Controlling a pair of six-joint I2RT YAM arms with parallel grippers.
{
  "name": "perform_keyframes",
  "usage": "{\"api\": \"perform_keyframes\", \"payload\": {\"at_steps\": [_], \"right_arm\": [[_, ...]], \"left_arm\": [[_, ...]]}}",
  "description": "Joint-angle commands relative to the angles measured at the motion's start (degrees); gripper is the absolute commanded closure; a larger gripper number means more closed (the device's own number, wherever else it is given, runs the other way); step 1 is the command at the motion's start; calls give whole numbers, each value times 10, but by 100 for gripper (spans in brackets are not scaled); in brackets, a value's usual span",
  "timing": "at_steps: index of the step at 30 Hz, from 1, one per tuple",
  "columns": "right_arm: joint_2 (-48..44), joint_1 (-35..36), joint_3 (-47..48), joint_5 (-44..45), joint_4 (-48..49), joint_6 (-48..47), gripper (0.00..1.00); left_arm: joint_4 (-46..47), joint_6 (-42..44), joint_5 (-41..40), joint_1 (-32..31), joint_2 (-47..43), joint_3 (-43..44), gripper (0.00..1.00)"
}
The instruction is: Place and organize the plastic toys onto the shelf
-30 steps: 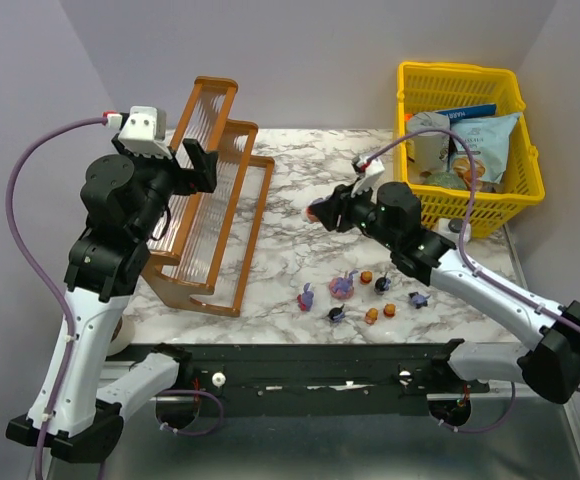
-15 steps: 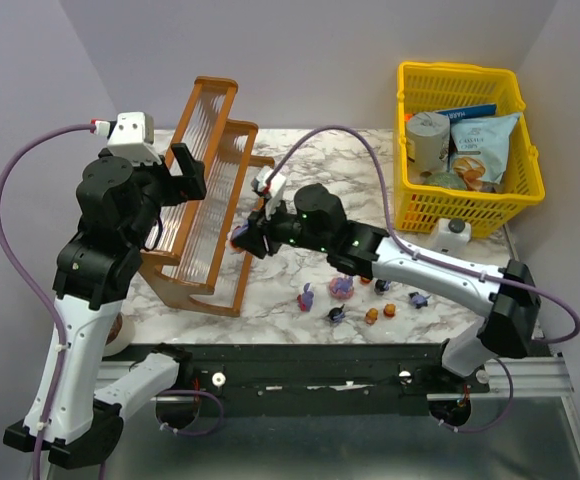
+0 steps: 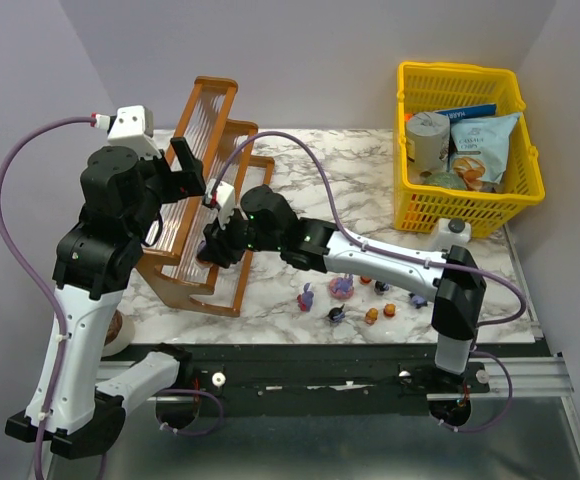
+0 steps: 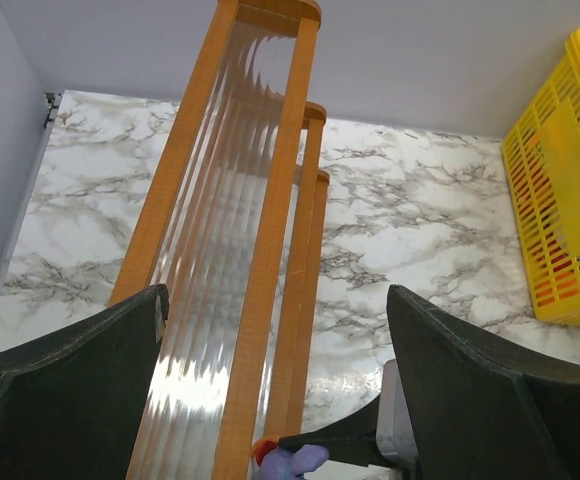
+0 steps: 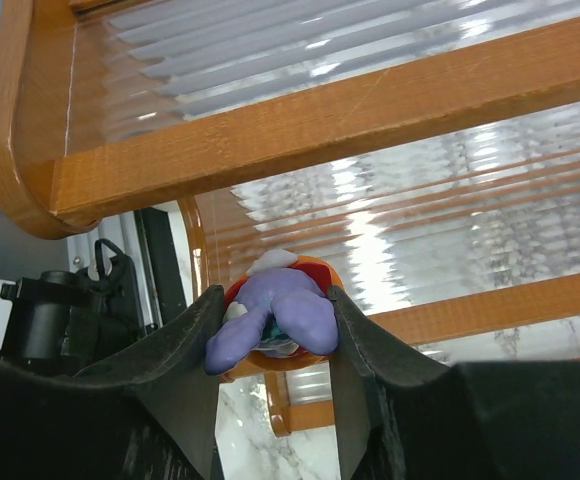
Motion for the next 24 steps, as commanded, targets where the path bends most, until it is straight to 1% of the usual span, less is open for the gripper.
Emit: {"api": "perform_keyframes", "payload": {"at_steps": [1, 8, 20, 23, 24], "right_arm": [[20, 11, 42, -19, -24, -7, 77], [51, 12, 81, -15, -55, -7, 77], [63, 12, 67, 19, -49, -17, 73], [58, 12, 51, 28, -35, -19, 69], [55, 13, 44, 33, -19, -19, 63]], "left_arm": [[-19, 6, -26, 0, -1, 8, 1], [-19, 10, -37, 0, 0, 6, 1], [-15, 11, -36, 1, -5, -8, 1], [-16, 11, -37, 2, -5, -7, 1], [-17, 10, -39, 2, -4, -6, 1]]}}
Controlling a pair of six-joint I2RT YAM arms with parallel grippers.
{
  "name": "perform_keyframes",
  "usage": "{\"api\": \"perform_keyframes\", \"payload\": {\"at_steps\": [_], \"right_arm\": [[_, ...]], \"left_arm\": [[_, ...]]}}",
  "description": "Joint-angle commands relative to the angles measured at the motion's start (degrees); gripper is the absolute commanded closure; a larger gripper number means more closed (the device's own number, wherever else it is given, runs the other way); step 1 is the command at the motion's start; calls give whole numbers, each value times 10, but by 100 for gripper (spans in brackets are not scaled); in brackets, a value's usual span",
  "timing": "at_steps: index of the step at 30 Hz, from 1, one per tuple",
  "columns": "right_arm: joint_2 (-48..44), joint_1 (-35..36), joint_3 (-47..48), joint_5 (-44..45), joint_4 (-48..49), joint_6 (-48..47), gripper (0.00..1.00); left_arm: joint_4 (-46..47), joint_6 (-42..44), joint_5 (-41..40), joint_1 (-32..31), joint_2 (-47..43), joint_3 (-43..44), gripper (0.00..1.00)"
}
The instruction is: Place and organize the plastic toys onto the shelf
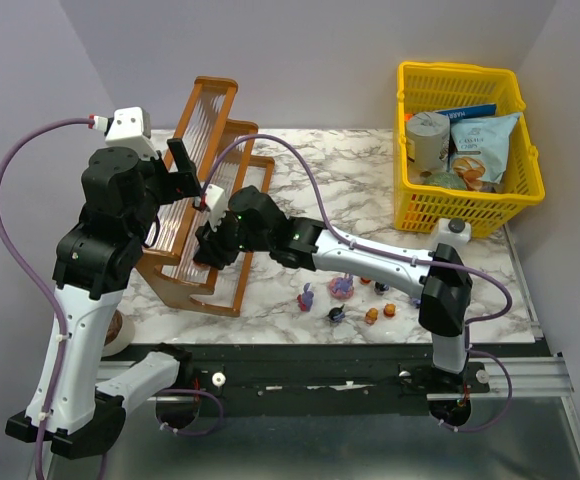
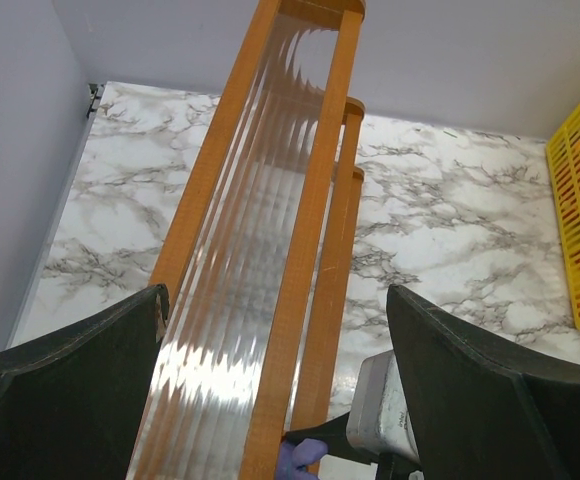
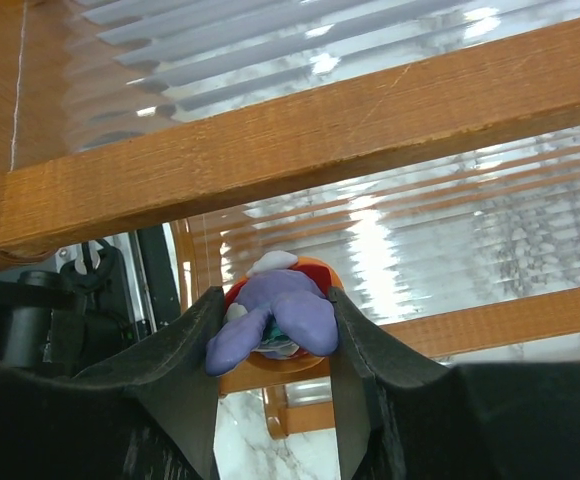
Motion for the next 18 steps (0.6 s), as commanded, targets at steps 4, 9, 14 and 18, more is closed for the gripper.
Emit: {"api": "perform_keyframes", "payload": {"at_steps": [4, 9, 14, 18], "right_arm": [[-8, 6, -50, 33, 67, -12, 55], [-2, 6, -54, 38, 77, -7, 55], [-10, 6, -51, 56, 77, 1, 51], [-7, 6, -35, 82, 64, 14, 41]], "left_arm": [[-4, 3, 0, 0, -2, -3, 1], [-4, 3, 1, 1, 0, -3, 1], [-4, 4, 0, 1, -3, -2, 1], [-4, 4, 0, 1, -3, -4, 1]]}}
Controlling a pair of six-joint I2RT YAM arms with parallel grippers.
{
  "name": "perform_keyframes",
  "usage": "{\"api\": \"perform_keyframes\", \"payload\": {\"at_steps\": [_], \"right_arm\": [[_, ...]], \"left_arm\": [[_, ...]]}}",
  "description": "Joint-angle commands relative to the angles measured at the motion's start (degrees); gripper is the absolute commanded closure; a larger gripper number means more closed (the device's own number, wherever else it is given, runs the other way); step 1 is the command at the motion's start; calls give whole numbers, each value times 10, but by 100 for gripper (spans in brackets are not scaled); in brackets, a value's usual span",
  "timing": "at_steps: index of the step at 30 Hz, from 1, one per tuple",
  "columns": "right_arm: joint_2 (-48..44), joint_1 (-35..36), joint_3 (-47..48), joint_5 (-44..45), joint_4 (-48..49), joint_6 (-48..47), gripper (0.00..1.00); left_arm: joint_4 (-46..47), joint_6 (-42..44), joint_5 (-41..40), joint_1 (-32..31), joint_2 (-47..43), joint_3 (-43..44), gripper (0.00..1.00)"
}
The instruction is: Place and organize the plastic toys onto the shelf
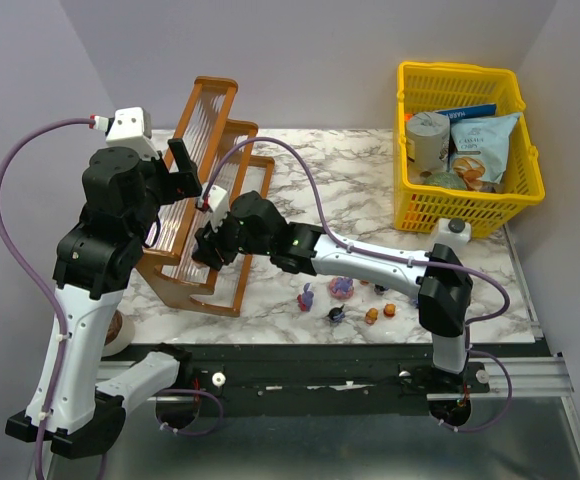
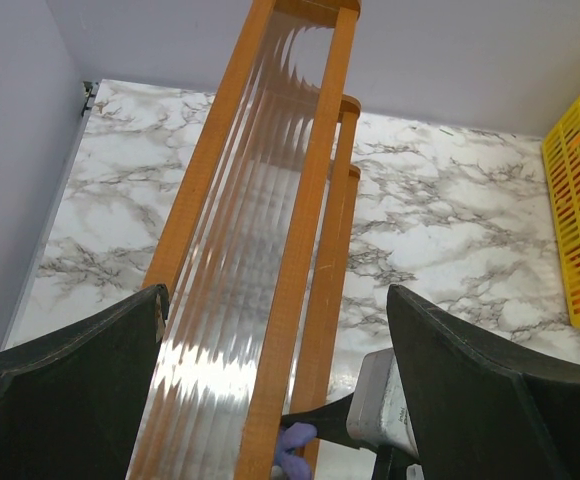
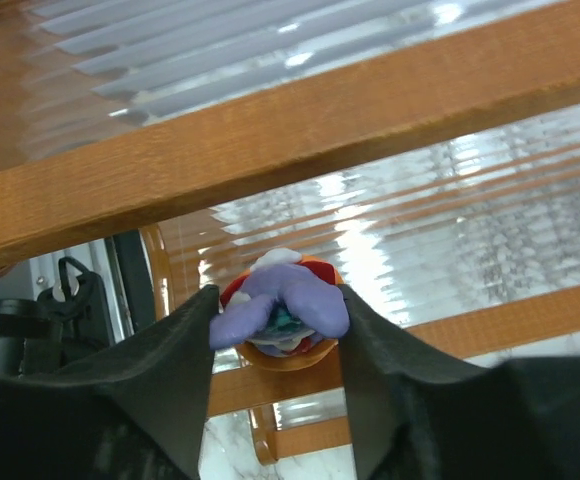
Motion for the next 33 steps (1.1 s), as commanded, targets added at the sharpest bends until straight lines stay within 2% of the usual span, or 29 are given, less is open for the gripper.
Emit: {"api": "perform_keyframes", "payload": {"at_steps": [1, 14, 17, 18, 21, 27, 30, 33], "right_arm": [[-5, 3, 8, 47, -11, 10, 39], [-18, 4, 19, 46, -10, 18, 28], [-36, 4, 11, 45, -5, 18, 18], [-41, 4, 6, 43, 0, 16, 12], [-62, 4, -4, 39, -2, 12, 4], [-106, 4, -17, 21, -28, 22, 1], [-147, 3, -38, 63, -63, 39, 1], [-189, 2, -77, 157, -104, 64, 2]], "left_arm": [[-3, 4, -1, 1, -4, -3, 1], [-4, 4, 2, 1, -5, -2, 1], [-4, 4, 2, 1, -6, -1, 1], [-4, 5, 2, 1, -7, -1, 1], [-2, 6, 7, 1, -10, -2, 1], [2, 2, 17, 1, -12, -8, 1], [2, -2, 24, 1, -12, -9, 1], [7, 0, 45, 1, -16, -16, 1]]}}
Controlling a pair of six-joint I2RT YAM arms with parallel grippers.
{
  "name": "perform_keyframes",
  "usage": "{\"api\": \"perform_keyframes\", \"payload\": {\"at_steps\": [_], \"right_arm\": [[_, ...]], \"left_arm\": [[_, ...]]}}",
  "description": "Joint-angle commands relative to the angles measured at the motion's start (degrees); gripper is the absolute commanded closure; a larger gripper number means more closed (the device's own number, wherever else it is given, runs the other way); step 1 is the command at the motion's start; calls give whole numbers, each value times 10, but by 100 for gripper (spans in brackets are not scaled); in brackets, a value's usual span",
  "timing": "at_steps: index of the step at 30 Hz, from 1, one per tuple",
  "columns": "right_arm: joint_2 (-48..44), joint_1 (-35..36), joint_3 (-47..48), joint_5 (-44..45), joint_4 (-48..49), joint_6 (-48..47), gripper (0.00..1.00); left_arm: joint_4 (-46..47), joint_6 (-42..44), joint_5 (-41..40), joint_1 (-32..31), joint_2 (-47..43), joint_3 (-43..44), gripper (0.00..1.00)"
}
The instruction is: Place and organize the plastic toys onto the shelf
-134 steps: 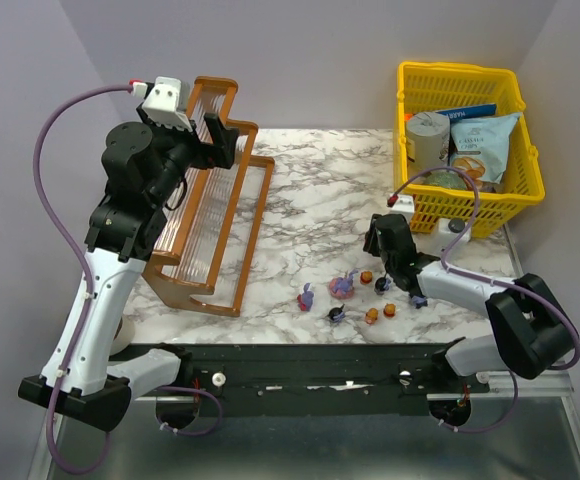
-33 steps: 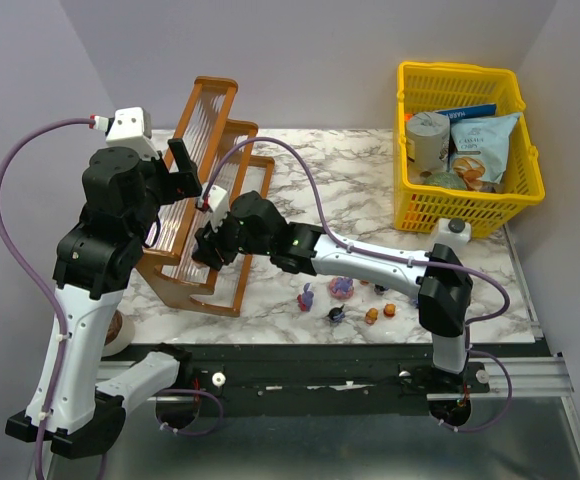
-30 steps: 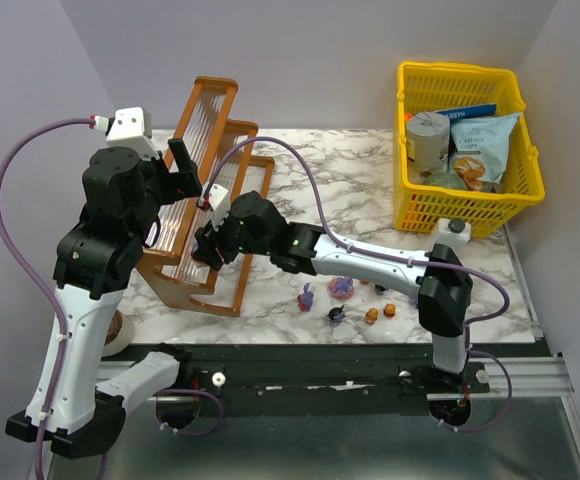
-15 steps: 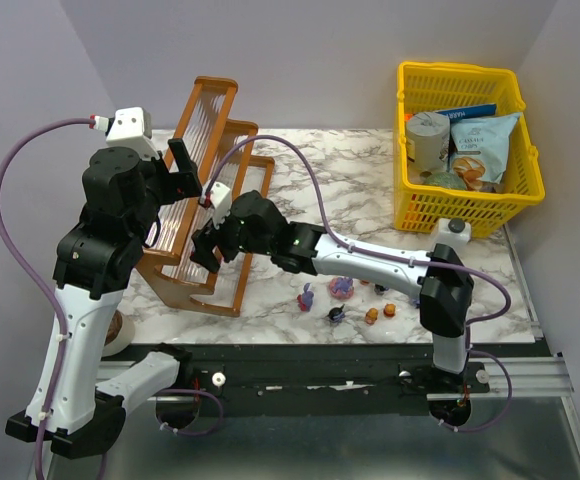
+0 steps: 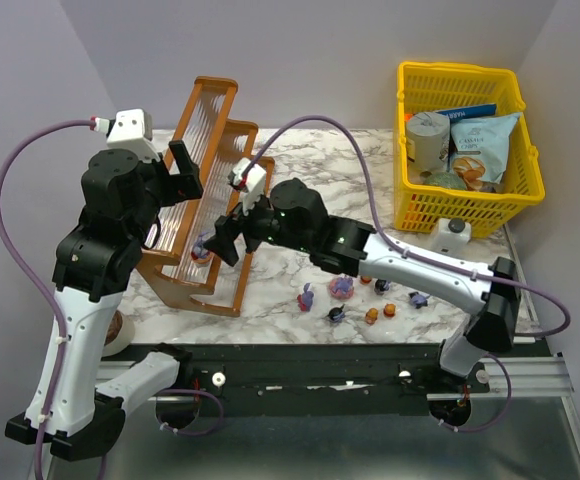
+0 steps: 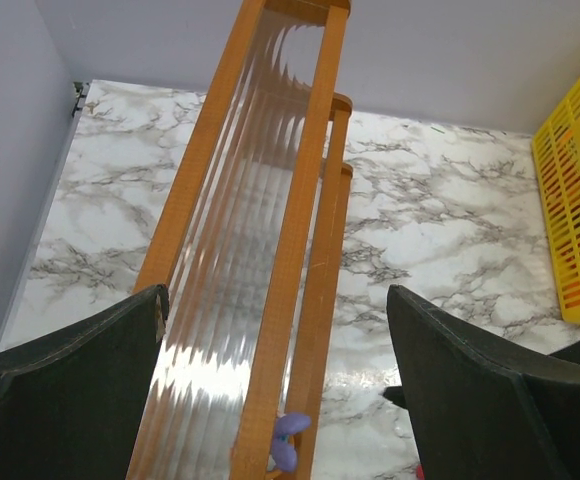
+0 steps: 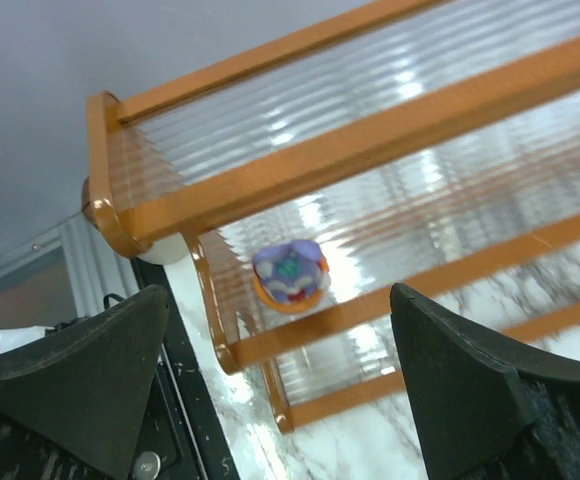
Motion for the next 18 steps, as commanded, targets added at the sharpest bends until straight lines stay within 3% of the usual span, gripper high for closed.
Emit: {"api": "perform_keyframes", "payload": {"at_steps": [1, 4, 8, 12, 18], "right_arm": [[-63, -1, -69, 144, -105, 45, 2], [-112, -14, -118, 196, -164, 110, 4], [-169, -23, -233, 198, -189, 170, 7], [-187, -24, -286, 142, -190, 163, 27], [-138, -28, -284, 146, -251, 221, 40]], "left_arm": [[8, 1, 41, 2, -10, -19, 1], [8, 9, 73, 2, -4, -25, 1], [15, 8, 94, 1, -2, -31, 1], [20, 4, 98, 2, 3, -33, 1], [17, -6, 103, 1, 12, -31, 1]]}}
